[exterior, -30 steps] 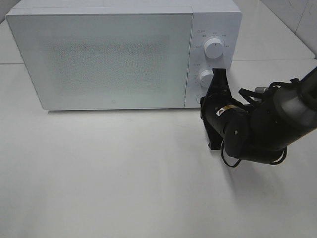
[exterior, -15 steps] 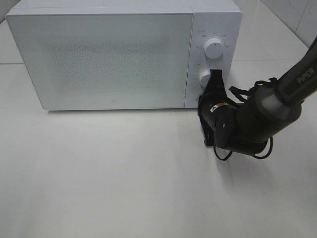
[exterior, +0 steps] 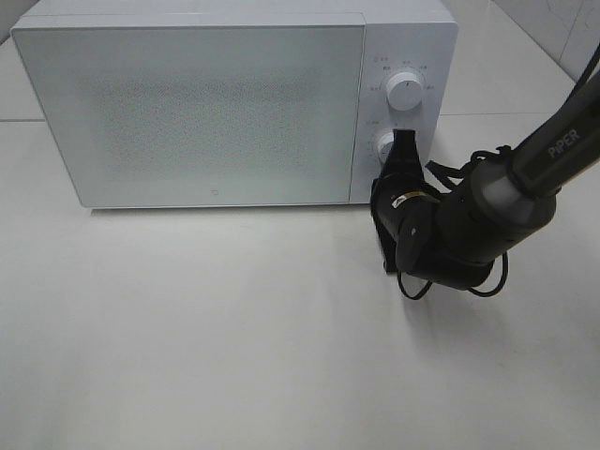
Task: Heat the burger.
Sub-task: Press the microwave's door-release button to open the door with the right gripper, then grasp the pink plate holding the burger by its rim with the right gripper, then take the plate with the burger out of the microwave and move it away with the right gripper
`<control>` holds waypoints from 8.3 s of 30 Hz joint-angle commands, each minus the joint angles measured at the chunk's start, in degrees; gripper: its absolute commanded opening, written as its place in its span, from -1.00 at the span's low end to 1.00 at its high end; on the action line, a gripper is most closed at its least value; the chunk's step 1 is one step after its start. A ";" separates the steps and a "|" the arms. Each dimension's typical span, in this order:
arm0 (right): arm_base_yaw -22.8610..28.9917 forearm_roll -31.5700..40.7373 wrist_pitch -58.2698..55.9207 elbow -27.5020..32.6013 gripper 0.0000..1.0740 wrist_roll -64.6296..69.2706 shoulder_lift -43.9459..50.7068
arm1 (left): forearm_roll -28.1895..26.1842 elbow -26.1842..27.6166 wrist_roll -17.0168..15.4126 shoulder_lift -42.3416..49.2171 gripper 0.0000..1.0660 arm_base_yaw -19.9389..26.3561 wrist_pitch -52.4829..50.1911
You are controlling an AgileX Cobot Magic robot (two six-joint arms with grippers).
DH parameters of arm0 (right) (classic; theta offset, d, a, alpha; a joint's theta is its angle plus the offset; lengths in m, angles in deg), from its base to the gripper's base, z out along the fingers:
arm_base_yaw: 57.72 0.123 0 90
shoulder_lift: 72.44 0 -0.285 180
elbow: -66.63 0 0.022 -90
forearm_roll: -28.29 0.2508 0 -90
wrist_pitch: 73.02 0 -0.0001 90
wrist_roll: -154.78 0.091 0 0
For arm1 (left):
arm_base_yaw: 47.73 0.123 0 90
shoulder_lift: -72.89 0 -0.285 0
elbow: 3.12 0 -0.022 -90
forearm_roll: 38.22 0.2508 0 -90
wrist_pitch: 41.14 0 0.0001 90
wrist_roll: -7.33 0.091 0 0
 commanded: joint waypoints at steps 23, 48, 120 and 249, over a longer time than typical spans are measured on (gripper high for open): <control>-1.32 -0.92 13.69 -6.59 -1.00 -4.64 -0.46 | -0.23 -0.17 0.00 0.29 0.88 0.29 -0.34; -1.32 1.09 -11.69 4.58 -1.00 -11.80 11.46 | -0.23 -0.17 0.00 0.29 0.88 0.29 -0.34; -6.82 -43.26 -98.15 -8.94 -0.91 -155.90 34.43 | -0.29 -0.17 0.00 0.29 0.88 0.29 -0.34; 2.06 -49.50 -81.25 -58.44 -1.00 -146.16 -12.83 | -0.29 -0.17 0.00 0.29 0.88 0.29 -0.34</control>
